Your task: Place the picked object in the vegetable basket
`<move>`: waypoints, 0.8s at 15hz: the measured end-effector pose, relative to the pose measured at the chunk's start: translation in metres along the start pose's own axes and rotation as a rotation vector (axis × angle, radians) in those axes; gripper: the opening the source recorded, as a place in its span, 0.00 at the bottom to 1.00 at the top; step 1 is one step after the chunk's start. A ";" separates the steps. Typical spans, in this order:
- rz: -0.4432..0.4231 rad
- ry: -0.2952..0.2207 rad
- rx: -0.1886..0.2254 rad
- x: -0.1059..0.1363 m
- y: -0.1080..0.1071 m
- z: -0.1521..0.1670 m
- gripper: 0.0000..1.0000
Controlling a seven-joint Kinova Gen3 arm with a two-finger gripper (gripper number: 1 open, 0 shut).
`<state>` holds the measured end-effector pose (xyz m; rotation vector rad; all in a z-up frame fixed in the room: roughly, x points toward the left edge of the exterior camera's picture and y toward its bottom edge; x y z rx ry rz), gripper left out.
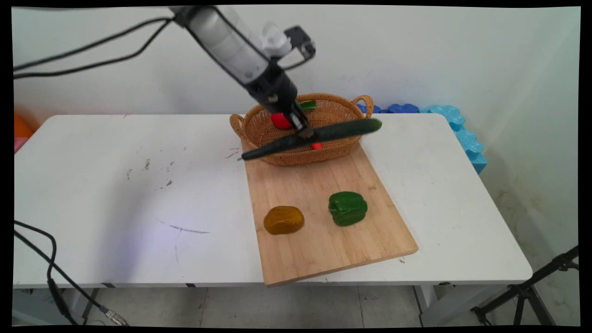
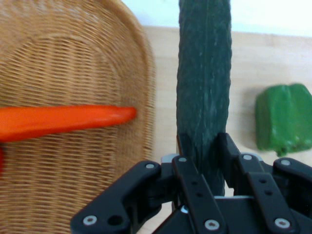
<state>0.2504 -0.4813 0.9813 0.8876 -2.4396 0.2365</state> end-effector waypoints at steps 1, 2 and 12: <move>-0.010 0.005 0.012 0.007 -0.007 -0.006 0.00; -0.018 0.007 0.025 0.012 -0.014 -0.009 0.00; -0.121 -0.039 0.157 0.044 -0.084 0.007 0.00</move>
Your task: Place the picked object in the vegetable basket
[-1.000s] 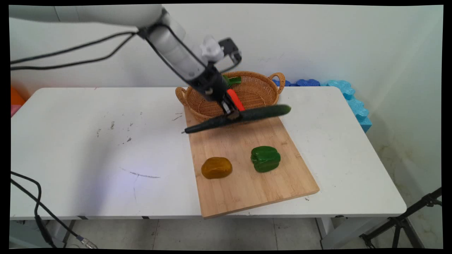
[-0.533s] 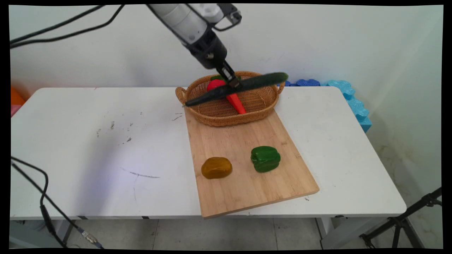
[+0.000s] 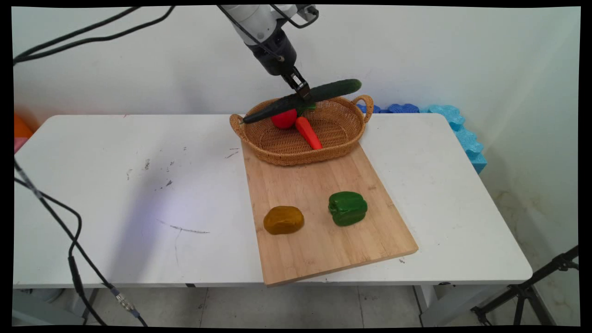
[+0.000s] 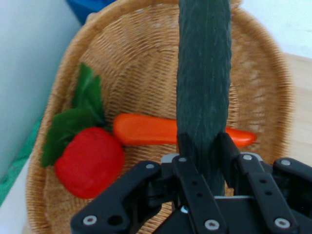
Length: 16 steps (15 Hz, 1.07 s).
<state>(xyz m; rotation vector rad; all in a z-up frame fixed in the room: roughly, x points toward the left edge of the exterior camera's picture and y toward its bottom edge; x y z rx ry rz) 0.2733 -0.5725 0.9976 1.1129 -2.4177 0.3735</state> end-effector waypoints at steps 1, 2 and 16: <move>-0.011 -0.009 0.012 0.002 -0.006 0.007 0.00; -0.022 -0.018 0.023 0.003 -0.011 0.014 0.00; -0.096 -0.073 0.073 0.004 -0.040 0.084 0.00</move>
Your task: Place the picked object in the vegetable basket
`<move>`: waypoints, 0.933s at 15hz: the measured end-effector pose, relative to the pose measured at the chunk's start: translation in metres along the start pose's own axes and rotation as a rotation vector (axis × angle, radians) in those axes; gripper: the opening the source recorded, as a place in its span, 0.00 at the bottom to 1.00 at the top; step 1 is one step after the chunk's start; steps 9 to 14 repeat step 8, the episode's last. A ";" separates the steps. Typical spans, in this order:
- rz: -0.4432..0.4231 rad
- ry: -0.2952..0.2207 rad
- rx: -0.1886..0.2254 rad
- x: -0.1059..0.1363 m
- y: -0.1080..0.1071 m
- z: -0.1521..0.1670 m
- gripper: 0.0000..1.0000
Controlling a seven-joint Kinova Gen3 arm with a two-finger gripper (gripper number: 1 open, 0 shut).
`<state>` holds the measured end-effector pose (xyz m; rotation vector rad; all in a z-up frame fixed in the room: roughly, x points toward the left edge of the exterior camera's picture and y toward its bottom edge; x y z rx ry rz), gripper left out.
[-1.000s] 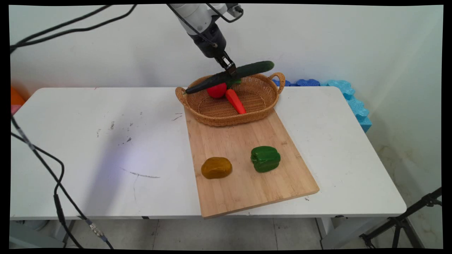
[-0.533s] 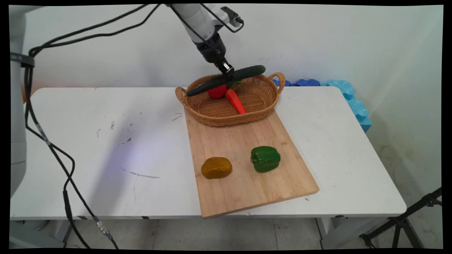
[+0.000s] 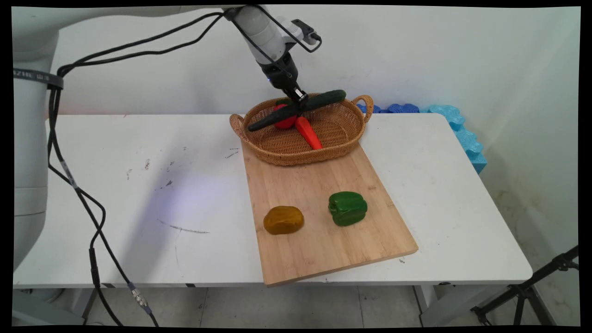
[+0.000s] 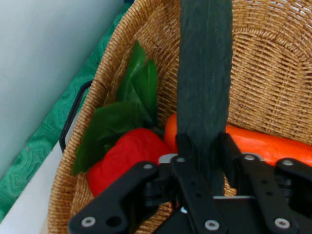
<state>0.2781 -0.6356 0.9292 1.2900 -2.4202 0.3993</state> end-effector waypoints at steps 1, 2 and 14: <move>-0.001 0.001 0.000 0.000 0.000 0.002 0.00; -0.001 0.001 -0.001 0.000 0.000 0.003 1.00; 0.010 0.029 -0.010 0.002 0.002 0.001 1.00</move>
